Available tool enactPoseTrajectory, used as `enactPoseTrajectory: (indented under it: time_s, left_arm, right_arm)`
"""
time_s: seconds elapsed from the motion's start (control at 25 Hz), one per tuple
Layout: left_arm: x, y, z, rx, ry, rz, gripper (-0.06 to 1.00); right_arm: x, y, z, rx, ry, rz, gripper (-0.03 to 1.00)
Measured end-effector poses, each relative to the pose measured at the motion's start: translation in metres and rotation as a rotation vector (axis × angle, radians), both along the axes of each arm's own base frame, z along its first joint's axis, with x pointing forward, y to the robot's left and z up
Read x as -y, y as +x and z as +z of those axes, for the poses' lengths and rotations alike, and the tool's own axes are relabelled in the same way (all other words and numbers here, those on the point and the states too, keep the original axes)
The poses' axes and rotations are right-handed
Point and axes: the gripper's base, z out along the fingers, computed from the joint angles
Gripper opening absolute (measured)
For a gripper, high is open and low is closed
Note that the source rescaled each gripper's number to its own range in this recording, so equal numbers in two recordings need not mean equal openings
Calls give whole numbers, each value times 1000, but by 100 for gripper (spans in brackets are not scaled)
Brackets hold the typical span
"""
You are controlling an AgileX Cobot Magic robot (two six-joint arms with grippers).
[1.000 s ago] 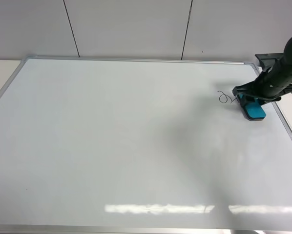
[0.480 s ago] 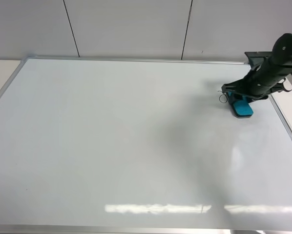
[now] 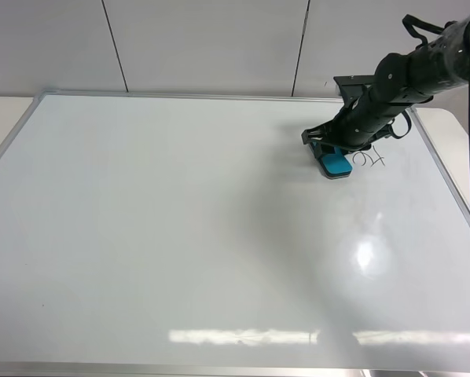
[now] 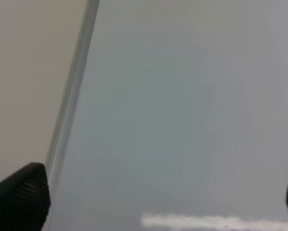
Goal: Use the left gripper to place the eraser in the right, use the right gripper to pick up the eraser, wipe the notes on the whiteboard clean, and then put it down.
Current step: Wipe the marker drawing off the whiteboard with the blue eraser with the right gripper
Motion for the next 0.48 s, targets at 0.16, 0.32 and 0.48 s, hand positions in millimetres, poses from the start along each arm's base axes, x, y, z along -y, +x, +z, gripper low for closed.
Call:
enactPoseTrajectory:
  time_s: [0.16, 0.32, 0.48]
  left_arm:
    - [0, 0, 0, 0, 0, 0, 100]
    - [0, 0, 0, 0, 0, 0, 100]
    - [0, 0, 0, 0, 0, 0, 100]
  right_arm:
    - [17, 5, 0, 4, -6, -37, 0]
    - [52, 10, 0, 8, -42, -90, 0]
    - [89, 13, 1, 12, -72, -147, 0]
